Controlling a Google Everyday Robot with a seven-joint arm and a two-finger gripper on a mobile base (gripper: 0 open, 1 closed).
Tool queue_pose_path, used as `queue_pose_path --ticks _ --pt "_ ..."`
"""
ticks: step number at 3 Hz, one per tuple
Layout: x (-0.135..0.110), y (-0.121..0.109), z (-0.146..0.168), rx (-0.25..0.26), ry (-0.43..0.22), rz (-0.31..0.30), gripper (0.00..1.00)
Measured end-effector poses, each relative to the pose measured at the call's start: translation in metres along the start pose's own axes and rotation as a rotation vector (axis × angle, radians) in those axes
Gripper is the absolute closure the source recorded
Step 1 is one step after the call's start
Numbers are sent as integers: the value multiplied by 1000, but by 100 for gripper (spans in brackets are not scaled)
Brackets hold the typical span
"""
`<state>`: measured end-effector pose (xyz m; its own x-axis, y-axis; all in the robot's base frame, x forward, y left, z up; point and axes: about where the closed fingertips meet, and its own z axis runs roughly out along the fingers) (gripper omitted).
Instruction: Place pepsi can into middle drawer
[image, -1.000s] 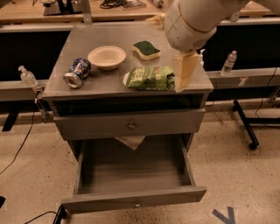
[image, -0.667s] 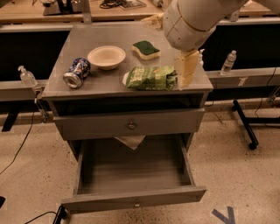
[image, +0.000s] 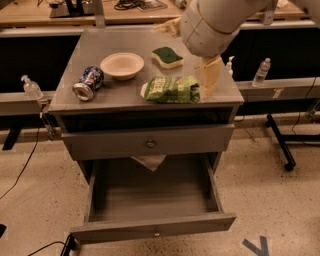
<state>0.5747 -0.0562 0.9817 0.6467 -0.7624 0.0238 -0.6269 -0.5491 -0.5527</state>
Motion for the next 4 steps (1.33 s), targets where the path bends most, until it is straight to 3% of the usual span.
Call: queue_pose_path --ticks 1,2,3,4 --pt "-21 -26 46 -83 -120 -221 0" --pt "-50 -53 90 -154 -184 -486 0" --pt "-84 -72 130 -175 -220 -734 0" --pt "-106 -84 157 -144 -223 -833 0"
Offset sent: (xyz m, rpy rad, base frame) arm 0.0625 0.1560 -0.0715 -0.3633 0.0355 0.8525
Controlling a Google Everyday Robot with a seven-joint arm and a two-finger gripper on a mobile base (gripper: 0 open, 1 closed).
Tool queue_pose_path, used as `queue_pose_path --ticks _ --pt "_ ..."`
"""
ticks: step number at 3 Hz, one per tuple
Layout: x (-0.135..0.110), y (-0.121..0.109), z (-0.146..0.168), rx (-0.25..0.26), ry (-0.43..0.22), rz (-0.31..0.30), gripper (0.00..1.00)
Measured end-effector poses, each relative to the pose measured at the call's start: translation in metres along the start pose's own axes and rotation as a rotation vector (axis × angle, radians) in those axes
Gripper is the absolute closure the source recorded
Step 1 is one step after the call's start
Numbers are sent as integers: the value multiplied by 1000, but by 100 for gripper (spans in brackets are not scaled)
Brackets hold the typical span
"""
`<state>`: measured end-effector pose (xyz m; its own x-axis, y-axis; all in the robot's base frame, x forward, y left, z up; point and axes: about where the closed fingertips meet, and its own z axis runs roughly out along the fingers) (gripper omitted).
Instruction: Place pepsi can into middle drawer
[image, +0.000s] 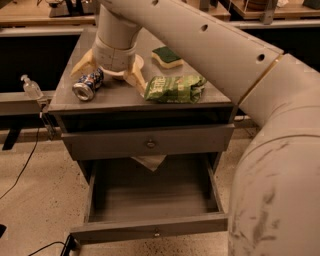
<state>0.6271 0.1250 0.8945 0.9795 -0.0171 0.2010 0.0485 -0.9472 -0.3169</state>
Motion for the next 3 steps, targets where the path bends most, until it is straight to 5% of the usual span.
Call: queue_pose_path --ticks 1,3 --pt "11 -32 36 35 54 -37 0" --pt "19 -90 72 80 99 12 0"
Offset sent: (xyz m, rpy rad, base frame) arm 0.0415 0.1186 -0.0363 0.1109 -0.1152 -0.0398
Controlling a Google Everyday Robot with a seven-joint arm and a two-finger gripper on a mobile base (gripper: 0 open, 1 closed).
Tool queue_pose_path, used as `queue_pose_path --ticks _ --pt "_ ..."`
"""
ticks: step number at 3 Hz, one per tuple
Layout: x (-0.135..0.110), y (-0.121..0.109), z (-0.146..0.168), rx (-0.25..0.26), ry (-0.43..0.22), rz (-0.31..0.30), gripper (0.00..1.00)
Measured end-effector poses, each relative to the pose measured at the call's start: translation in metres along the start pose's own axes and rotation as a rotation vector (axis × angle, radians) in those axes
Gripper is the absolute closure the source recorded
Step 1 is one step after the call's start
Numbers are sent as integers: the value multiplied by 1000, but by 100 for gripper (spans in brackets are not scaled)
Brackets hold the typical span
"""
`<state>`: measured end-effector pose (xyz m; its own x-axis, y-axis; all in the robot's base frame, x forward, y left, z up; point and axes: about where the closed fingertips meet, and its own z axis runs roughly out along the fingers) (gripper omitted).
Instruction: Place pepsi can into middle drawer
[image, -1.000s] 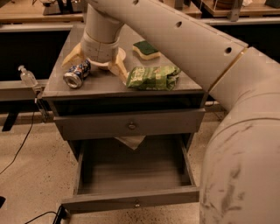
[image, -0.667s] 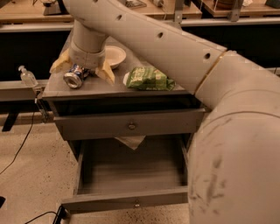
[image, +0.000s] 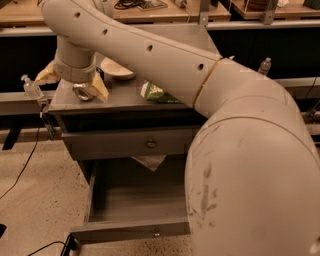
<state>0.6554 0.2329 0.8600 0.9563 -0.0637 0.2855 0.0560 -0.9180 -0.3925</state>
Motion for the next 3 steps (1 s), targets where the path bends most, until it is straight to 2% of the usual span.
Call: queue_pose_path --ticks 1,2,3 --pt "-1 -13 13 -8 27 4 13" --pt "11 -17 18 -42 81 -1 14" --pt "34 -23 8 -80 149 -11 0"
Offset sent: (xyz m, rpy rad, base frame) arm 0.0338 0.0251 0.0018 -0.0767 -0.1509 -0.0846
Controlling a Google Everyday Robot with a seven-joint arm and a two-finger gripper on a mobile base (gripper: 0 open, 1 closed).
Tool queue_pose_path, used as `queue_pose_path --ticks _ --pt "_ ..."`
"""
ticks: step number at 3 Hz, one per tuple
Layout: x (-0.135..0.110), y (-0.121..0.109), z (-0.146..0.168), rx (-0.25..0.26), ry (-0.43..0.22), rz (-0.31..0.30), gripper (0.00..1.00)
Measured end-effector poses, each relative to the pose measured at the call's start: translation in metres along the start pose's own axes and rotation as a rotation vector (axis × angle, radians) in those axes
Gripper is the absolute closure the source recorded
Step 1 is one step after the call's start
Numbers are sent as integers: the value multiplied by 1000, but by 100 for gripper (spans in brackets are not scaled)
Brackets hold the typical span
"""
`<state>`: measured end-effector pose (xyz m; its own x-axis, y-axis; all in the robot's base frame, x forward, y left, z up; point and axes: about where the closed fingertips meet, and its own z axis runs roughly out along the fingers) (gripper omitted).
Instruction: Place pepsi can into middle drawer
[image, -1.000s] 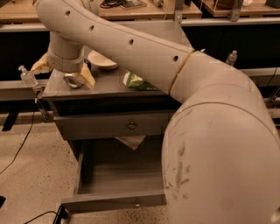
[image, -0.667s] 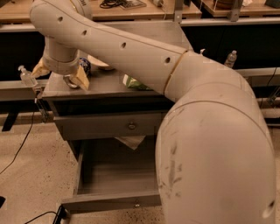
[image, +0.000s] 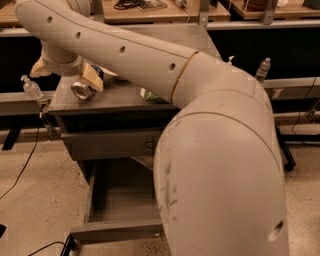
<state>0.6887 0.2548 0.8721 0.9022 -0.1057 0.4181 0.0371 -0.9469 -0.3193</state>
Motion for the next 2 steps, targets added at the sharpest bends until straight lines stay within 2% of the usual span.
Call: queue_pose_path --ticks 1,2 --pt "13 -2 -5 -13 26 -1 0" --pt "22 4 5 -41 18 33 0"
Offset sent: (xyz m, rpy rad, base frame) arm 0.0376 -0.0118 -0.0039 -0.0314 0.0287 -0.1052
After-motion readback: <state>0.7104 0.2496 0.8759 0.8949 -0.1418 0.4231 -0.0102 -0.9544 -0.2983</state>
